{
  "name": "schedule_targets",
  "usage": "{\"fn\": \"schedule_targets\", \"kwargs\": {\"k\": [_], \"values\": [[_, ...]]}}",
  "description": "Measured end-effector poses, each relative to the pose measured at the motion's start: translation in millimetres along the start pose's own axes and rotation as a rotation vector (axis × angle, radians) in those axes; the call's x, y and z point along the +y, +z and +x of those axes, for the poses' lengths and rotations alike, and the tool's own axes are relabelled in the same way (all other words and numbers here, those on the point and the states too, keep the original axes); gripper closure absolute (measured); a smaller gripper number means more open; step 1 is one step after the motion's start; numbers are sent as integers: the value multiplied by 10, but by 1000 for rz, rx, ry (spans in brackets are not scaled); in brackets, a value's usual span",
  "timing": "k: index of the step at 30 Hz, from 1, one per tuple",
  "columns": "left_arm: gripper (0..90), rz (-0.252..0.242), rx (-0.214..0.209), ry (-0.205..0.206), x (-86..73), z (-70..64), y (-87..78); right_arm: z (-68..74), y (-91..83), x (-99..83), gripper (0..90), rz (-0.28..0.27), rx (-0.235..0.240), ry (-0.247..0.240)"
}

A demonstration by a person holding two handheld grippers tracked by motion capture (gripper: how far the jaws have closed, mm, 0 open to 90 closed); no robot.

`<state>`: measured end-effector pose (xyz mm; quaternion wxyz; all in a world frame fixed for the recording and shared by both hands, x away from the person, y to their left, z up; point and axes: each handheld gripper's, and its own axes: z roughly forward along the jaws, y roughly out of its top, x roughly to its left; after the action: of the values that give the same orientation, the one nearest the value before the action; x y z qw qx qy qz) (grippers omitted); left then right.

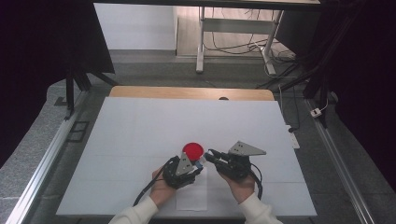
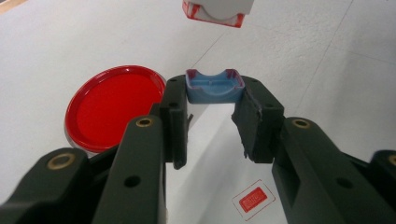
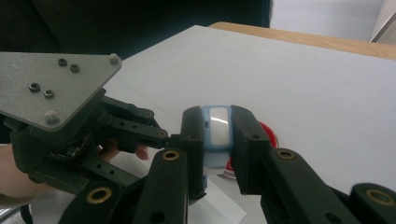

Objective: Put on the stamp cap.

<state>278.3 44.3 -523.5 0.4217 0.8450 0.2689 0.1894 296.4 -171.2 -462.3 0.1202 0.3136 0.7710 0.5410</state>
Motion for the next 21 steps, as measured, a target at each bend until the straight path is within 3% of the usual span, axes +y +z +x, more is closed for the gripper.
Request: {"fn": "schedule_targets", "kwargs": {"k": [7,21], "values": [[648,2,5,4,-2,3,-1,-6,28,-29,754,-2,18,59],[648,0,16,7,-6,9,-9,27,78,-50,754,17,22,67]]}}
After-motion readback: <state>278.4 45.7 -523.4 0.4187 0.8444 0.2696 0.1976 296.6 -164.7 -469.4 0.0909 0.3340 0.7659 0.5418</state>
